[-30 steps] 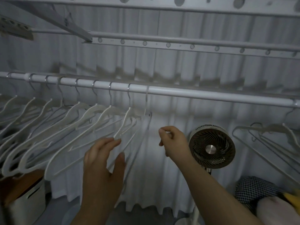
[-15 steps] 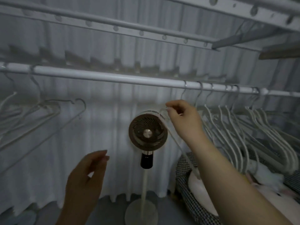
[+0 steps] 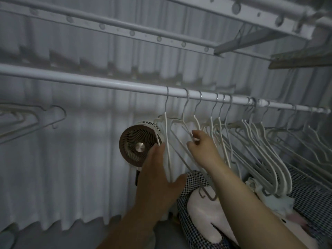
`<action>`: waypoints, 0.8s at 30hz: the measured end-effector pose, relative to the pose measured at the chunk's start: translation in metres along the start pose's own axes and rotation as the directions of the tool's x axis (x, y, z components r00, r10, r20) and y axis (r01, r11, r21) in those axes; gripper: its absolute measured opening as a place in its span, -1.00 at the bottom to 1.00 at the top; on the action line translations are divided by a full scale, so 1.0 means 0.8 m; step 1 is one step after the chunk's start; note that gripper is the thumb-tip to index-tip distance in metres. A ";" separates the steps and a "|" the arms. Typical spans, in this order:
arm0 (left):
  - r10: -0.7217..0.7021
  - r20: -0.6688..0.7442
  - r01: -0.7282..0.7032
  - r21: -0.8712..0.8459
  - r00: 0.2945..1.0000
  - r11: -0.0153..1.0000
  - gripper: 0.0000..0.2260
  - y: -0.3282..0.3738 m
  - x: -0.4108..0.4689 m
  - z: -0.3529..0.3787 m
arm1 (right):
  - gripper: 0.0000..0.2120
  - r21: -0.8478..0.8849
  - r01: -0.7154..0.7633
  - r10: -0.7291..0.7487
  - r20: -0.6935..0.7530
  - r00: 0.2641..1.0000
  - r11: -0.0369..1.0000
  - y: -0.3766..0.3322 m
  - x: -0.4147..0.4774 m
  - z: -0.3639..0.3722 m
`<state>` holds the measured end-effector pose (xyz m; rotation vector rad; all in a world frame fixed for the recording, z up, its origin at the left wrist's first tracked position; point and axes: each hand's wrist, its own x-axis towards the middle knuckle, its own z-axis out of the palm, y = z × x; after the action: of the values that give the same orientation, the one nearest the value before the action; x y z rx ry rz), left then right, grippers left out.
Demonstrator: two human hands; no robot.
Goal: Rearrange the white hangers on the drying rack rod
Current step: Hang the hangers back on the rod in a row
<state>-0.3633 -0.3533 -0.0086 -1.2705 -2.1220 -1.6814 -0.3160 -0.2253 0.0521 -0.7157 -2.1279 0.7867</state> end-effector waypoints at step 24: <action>-0.275 0.324 0.409 -0.487 0.905 0.772 -0.85 -0.073 0.015 -0.173 | -0.78 0.556 -0.218 0.134 0.189 0.973 0.802 -0.104 -0.010 0.137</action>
<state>-0.4616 -0.4665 0.0058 -1.3164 -2.1891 -2.5624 -0.4173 -0.3187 0.0496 -0.5388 -1.7973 1.5403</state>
